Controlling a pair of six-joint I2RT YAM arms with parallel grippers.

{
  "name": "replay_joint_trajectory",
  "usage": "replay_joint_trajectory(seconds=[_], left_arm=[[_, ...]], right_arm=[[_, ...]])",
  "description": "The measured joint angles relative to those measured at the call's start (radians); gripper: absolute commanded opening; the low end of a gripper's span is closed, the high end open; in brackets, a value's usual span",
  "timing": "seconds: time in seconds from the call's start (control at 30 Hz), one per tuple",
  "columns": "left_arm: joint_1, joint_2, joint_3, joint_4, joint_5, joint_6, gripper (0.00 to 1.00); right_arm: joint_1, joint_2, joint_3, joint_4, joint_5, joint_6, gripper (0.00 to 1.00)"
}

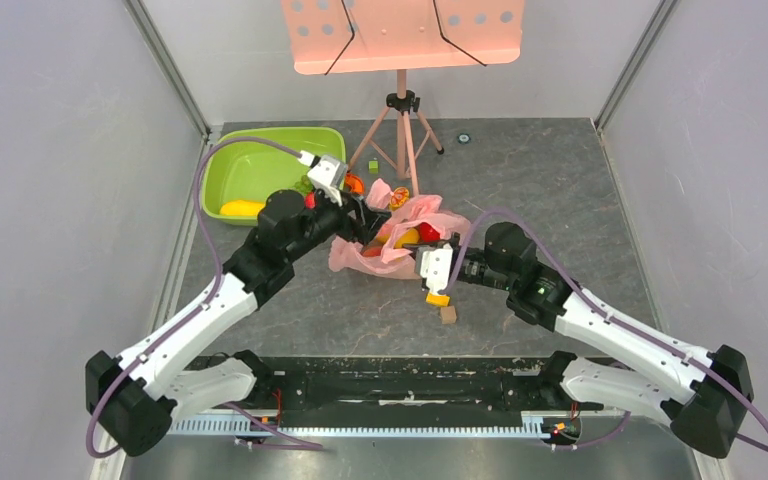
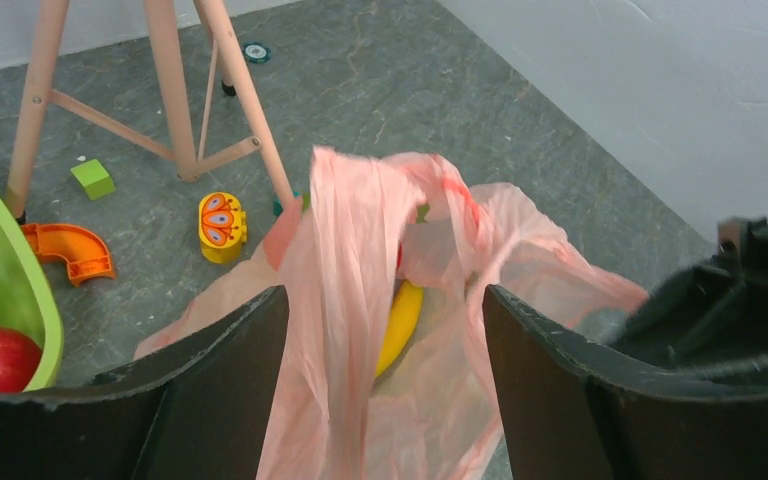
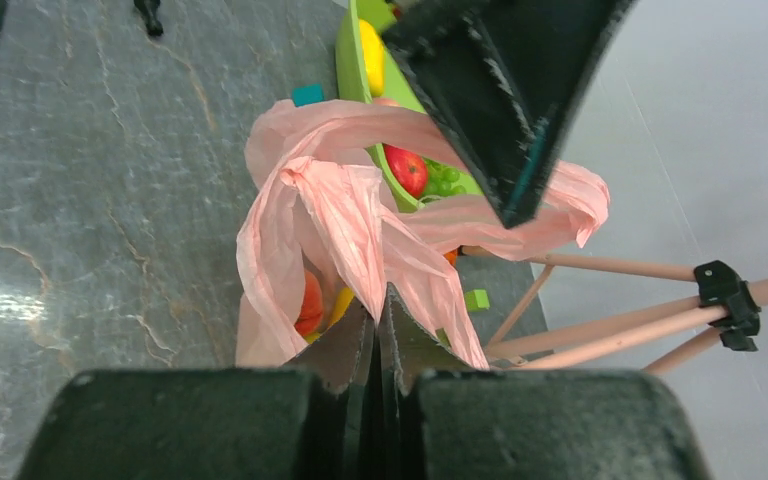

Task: Take the fake fruits out of the plastic bag
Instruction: Adjust the plastic bag at the center of the board.

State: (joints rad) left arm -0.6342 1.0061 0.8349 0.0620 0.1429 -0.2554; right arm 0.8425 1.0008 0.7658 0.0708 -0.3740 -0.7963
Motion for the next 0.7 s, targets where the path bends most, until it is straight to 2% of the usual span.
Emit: replay_joint_trajectory(seconds=[0.17,0.33,0.43,0.47,0.57,0.67,0.7], left_arm=[[0.000,0.092,0.116,-0.084,-0.023,0.038,0.80],[0.000,0.142,0.162,-0.140,-0.045,0.074,0.81],[0.000,0.166,0.167,-0.155,-0.046,0.082,0.76],[0.000,0.172,0.167,-0.163,-0.045,0.082,0.68],[0.000,0.192,0.168,-0.175,-0.043,0.087,0.24],[0.000,0.212,0.177,-0.198,-0.044,0.092,0.03],[0.000,0.220,0.186,-0.207,-0.046,0.093,0.02]], right_arm=[[0.000,-0.034,-0.042,0.052,-0.057,0.058,0.00],[0.000,-0.066,-0.075,0.090,-0.088,0.098,0.00],[0.000,-0.075,-0.077,0.108,-0.097,0.119,0.00],[0.000,-0.079,-0.079,0.117,-0.100,0.128,0.00],[0.000,-0.088,-0.088,0.154,-0.095,0.179,0.00],[0.000,-0.090,-0.094,0.203,-0.047,0.265,0.00],[0.001,-0.092,-0.098,0.240,-0.001,0.322,0.00]])
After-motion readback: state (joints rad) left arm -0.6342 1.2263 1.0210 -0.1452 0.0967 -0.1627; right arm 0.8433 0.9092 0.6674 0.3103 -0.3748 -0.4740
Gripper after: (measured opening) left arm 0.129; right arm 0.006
